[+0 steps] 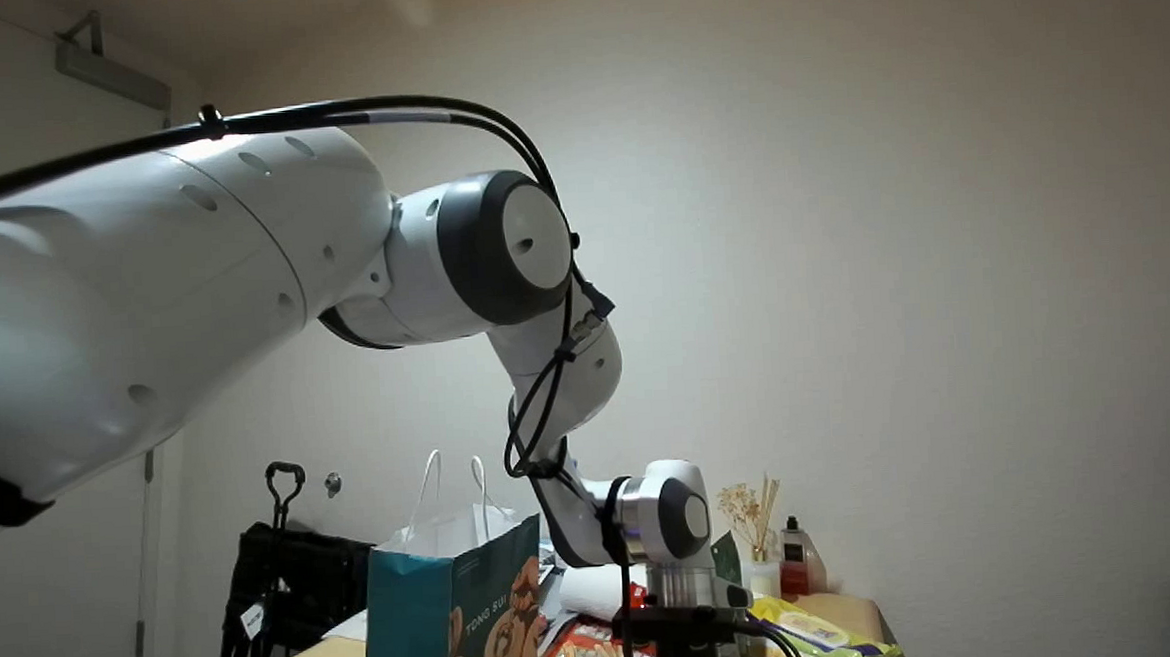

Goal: Put the blue sachet in the green paper bag.

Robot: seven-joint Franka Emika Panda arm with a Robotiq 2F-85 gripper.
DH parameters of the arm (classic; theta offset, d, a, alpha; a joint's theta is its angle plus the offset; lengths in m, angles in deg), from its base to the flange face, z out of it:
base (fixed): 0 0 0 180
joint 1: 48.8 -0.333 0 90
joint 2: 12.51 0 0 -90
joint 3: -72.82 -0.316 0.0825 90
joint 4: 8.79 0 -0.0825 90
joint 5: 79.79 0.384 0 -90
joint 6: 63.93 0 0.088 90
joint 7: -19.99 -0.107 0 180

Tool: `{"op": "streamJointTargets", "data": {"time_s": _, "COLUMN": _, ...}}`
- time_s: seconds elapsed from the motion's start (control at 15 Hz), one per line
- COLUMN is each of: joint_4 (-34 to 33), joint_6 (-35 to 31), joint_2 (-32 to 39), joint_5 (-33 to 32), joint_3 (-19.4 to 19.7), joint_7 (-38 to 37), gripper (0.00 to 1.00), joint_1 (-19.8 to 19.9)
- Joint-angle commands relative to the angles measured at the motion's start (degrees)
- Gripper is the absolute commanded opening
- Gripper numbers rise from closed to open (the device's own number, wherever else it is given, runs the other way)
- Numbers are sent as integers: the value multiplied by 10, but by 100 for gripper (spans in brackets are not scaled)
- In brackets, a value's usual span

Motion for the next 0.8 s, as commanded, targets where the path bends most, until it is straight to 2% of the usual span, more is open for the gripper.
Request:
{"op": "streamJointTargets", "data": {"time_s": 0.0, "joint_4": -19, "joint_6": 18, "joint_2": 10, "joint_5": 1, "joint_3": -7, "joint_7": 23, "gripper": 72, "joint_1": 7}}
{"op": "streamJointTargets", "data": {"time_s": 0.07, "joint_4": -20, "joint_6": 20, "joint_2": 10, "joint_5": 1, "joint_3": -8, "joint_7": 27, "gripper": 71, "joint_1": 8}}
{"op": "streamJointTargets", "data": {"time_s": 0.6, "joint_4": -31, "joint_6": 32, "joint_2": 5, "joint_5": 10, "joint_3": -18, "joint_7": 39, "gripper": 21, "joint_1": 16}}
{"op": "streamJointTargets", "data": {"time_s": 0.73, "joint_4": -18, "joint_6": 23, "joint_2": -8, "joint_5": 10, "joint_3": -16, "joint_7": 32, "gripper": 17, "joint_1": 14}}
